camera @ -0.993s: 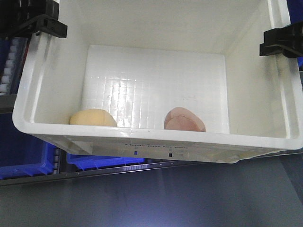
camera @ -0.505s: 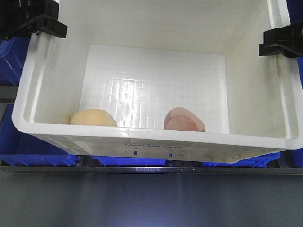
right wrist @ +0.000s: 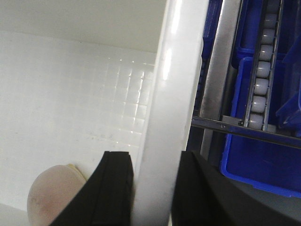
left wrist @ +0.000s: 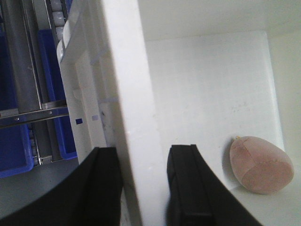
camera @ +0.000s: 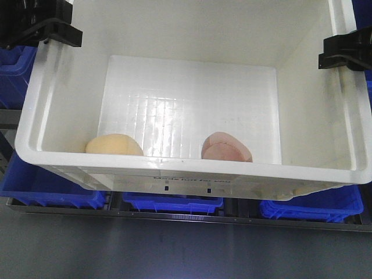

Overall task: Place moving items into box and shelve
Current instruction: 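Keep holding the crate level as the base approaches the blue-bin shelf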

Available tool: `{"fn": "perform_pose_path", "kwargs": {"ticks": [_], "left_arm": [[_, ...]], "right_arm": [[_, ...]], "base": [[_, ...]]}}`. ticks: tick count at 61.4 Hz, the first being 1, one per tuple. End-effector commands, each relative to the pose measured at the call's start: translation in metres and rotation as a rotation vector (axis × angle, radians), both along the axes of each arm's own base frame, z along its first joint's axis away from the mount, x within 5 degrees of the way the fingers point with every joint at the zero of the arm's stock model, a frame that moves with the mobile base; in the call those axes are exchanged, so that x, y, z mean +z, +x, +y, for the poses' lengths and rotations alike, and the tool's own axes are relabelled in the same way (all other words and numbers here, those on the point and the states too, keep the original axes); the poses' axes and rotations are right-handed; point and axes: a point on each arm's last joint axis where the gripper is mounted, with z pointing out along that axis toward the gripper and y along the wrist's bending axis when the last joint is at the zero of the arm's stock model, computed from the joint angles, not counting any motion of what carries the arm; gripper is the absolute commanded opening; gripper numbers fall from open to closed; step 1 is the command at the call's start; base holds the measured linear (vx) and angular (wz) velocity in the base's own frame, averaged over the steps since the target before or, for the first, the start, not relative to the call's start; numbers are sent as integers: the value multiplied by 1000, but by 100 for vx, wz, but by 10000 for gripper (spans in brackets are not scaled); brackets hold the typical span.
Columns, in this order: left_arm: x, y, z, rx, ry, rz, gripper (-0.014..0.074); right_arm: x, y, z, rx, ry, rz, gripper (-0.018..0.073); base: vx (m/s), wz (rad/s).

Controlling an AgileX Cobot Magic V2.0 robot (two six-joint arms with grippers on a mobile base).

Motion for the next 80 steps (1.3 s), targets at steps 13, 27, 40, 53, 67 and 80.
{"fn": "perform_pose_path", "kwargs": {"ticks": [13, 27, 40, 53, 67, 80], "left_arm": [[37, -14, -9, -22, -192, -156, -6], [37, -14, -9, -22, -192, -156, -6], [37, -14, -9, -22, -192, -156, -6], [37, -14, -9, -22, -192, -156, -6], [37, -14, -9, -22, -192, -156, -6], [37, -14, -9, -22, -192, -156, -6]], "right_arm": [[32, -5, 6, -6, 120, -180, -6], [32, -5, 6, -6, 120, -180, -6], [32, -5, 6, -6, 120, -180, -6], [32, -5, 6, -6, 120, -180, -6], [32, -5, 6, -6, 120, -180, -6], [32, -5, 6, -6, 120, -180, -6]], "base": [[10, 4], [10, 4], [9, 7], [9, 4], [9, 4], [9, 4]]}}
